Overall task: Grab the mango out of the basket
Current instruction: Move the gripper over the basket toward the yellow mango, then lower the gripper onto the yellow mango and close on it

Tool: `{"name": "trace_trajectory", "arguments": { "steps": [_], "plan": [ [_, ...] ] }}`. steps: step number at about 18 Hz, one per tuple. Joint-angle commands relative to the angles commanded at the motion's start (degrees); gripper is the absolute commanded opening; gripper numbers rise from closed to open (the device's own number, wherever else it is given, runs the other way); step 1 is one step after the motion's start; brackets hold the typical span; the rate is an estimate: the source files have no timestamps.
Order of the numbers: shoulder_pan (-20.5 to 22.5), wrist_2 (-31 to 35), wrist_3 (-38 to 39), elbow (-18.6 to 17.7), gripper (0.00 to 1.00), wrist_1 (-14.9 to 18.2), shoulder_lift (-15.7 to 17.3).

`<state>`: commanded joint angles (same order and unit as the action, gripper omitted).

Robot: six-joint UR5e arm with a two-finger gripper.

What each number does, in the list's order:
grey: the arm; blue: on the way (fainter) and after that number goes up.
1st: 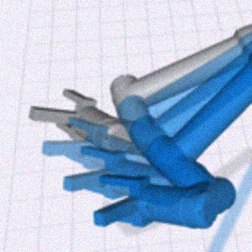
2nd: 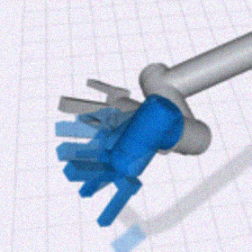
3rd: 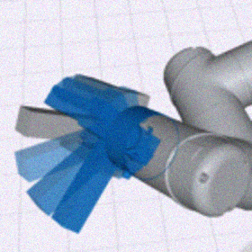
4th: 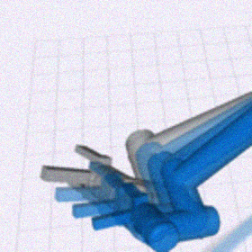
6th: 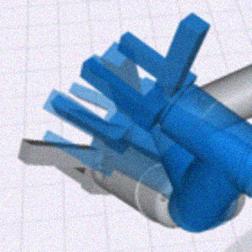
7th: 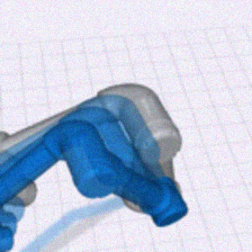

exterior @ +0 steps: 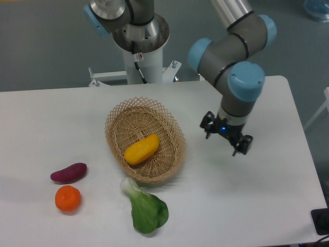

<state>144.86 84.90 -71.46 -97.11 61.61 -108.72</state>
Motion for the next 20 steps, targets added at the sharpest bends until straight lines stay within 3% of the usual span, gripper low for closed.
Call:
{"name": "trace_trajectory", "arguments": {
  "steps": [6, 10, 20],
  "plan": [
    [-5.54, 0.00, 3.51, -2.90, 1.00, -0.70, -0.44],
    [-7.04, 0.00, 5.97, -5.89, 1.00, -0.97, 0.00],
    [-11.61, -0.09, 10.37, -8.44, 1.00, -0.88, -0.79]
  ]
}}
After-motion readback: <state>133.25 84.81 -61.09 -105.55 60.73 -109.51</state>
